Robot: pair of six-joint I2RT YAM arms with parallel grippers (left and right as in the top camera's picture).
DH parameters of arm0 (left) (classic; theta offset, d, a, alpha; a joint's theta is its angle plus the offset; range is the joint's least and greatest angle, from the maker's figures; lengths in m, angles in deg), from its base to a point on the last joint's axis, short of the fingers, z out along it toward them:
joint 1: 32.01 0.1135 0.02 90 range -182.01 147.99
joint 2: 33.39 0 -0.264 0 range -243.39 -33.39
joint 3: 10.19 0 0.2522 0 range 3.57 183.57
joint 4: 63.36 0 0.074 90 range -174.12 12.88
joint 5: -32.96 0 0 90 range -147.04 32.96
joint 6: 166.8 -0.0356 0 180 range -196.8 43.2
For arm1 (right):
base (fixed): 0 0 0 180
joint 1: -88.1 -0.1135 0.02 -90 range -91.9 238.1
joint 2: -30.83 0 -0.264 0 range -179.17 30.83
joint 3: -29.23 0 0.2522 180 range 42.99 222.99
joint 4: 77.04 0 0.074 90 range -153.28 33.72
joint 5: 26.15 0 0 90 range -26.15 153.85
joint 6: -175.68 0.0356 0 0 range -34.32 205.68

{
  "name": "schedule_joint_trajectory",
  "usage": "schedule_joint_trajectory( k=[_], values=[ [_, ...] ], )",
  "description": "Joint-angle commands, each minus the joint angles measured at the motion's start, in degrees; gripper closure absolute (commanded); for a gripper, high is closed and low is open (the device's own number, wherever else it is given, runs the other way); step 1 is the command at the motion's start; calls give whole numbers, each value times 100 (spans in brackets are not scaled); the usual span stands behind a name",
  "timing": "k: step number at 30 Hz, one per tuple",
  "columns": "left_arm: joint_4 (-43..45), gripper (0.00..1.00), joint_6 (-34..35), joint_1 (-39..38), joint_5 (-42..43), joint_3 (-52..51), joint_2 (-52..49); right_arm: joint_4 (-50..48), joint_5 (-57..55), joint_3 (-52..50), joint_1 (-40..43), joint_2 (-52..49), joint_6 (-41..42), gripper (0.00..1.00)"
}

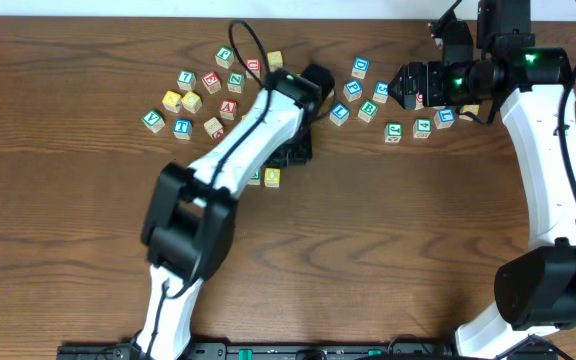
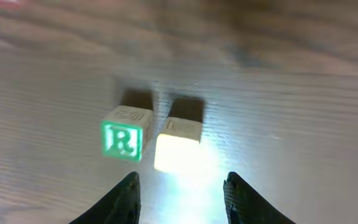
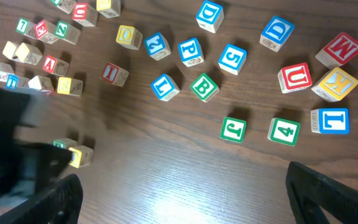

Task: Spell out ROBOT
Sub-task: 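Release the O block and raise the left arm away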

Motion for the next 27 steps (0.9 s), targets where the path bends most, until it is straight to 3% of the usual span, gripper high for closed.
schedule_joint_trajectory(
  k=[1, 15, 27],
  values=[
    [9, 57, -317, 140, -50, -28, 590, 9, 48, 127, 24, -28, -26, 1],
    [11, 59, -1899, 1036, 138, -28, 1486, 11, 48, 127, 24, -28, -26, 1],
    [35, 59, -1620, 1812, 275, -17, 1493, 11, 48, 127, 24, -28, -26, 1]
  ],
)
